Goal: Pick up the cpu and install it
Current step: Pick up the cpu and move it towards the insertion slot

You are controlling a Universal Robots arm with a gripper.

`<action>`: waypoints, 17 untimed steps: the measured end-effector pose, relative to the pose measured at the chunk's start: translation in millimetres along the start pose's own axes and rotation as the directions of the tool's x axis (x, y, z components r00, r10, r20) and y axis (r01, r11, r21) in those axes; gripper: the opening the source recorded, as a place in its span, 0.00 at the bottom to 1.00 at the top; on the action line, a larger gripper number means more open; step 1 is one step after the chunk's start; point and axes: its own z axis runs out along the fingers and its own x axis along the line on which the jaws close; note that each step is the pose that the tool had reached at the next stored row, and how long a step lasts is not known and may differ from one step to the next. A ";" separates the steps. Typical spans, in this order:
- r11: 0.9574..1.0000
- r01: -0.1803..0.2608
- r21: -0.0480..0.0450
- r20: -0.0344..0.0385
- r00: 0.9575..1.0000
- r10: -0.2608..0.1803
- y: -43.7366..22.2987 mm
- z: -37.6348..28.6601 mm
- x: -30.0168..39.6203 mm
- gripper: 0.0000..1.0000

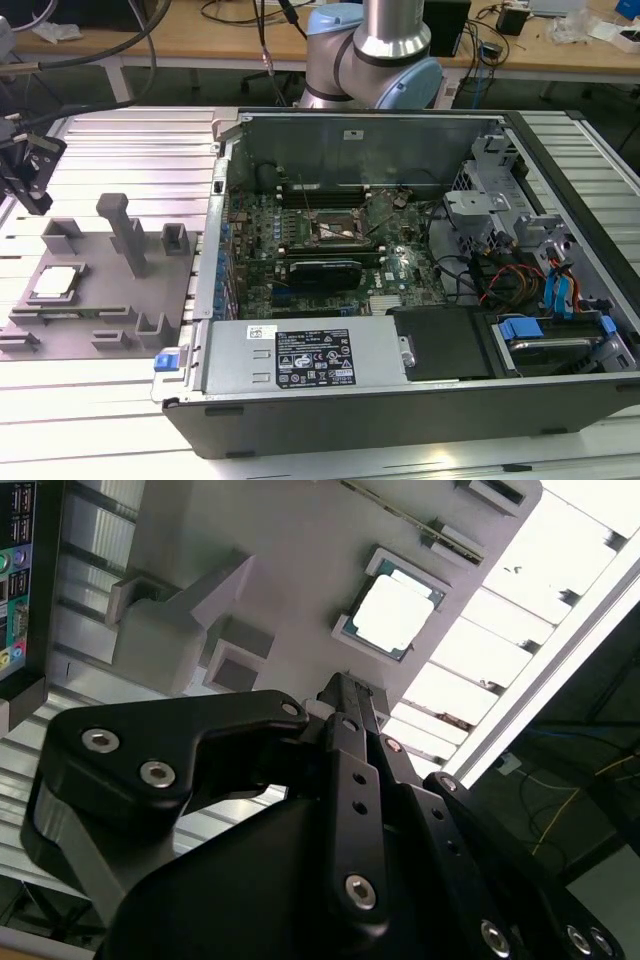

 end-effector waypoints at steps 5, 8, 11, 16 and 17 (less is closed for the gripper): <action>1.000 0.000 0.000 0.000 1.000 0.000 0.0 0.0 0.0 0.11; 1.000 0.000 0.000 0.000 1.000 0.000 0.0 0.0 0.0 0.11; 1.000 0.000 0.000 0.000 1.000 0.000 -0.1 0.8 1.6 0.11; 1.000 0.000 0.000 0.000 1.000 0.000 -1.8 18.9 12.4 0.11; 1.000 0.000 0.000 0.000 1.000 0.000 -2.3 22.7 14.7 0.11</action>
